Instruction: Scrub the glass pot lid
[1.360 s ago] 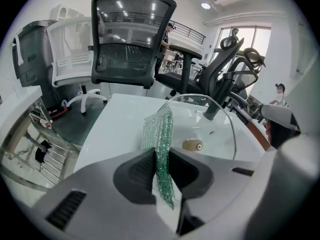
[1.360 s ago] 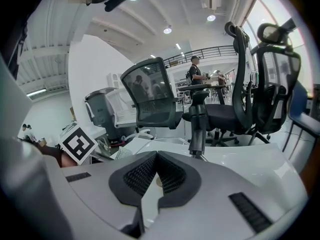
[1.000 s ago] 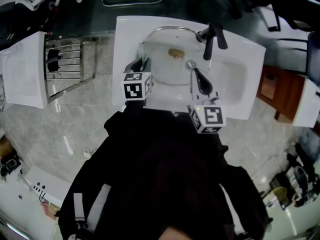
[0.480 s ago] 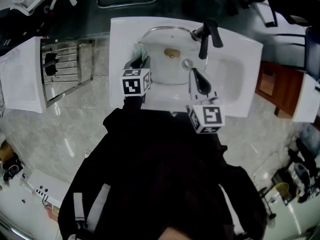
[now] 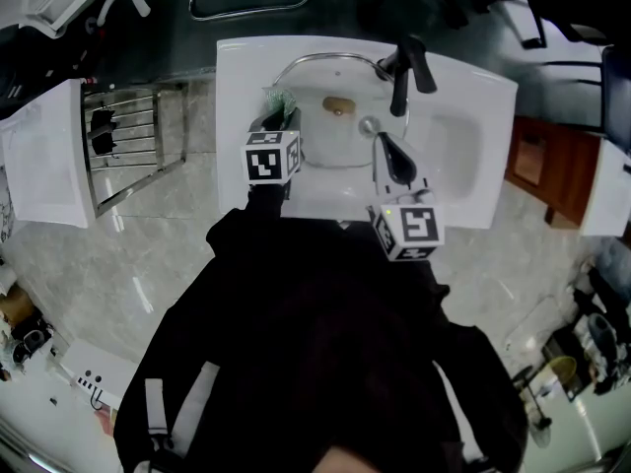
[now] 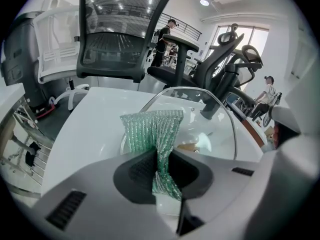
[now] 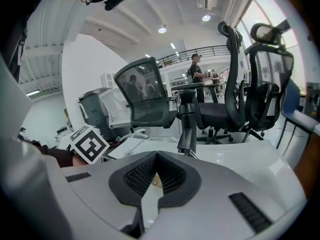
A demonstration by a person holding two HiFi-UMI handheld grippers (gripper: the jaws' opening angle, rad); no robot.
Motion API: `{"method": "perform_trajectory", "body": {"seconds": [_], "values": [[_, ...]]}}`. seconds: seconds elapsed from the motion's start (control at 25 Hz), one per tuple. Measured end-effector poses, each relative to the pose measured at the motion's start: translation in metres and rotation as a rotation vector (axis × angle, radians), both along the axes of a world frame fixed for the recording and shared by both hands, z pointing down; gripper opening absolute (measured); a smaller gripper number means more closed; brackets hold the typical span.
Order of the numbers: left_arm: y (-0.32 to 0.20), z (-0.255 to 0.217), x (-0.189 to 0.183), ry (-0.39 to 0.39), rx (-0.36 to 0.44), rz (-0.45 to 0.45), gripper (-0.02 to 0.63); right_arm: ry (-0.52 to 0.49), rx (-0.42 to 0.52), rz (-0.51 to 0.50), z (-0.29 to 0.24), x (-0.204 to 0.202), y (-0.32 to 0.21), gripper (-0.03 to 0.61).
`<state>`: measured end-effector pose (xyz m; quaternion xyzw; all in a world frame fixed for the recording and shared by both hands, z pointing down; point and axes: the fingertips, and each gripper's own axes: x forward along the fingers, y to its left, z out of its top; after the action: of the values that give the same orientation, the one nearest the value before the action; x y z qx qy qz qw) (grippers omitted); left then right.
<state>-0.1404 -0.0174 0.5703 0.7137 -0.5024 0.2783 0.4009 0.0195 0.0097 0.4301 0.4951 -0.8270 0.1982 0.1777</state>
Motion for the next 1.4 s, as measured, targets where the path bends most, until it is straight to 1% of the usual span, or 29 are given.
{"method": "perform_trajectory", "body": {"seconds": [0.56,0.8,0.96,1.12,1.4], "values": [[-0.013,-0.002,0.012,0.007,0.003,0.031,0.06,-0.013,-0.008,0.02,-0.001,0.003,-0.002,0.003],[-0.013,0.002,0.029,0.016,-0.01,0.053,0.06,-0.021,-0.013,0.049,-0.001,0.013,-0.006,0.003],[-0.013,0.003,0.037,0.013,-0.006,0.062,0.06,-0.026,-0.012,0.047,-0.005,0.014,-0.008,0.003],[-0.014,0.003,0.04,0.017,-0.01,0.07,0.06,-0.021,-0.023,0.078,0.0,0.023,-0.005,0.003],[-0.015,0.002,0.044,0.02,-0.013,0.078,0.06,-0.025,-0.026,0.077,0.0,0.024,-0.005,0.003]]}}
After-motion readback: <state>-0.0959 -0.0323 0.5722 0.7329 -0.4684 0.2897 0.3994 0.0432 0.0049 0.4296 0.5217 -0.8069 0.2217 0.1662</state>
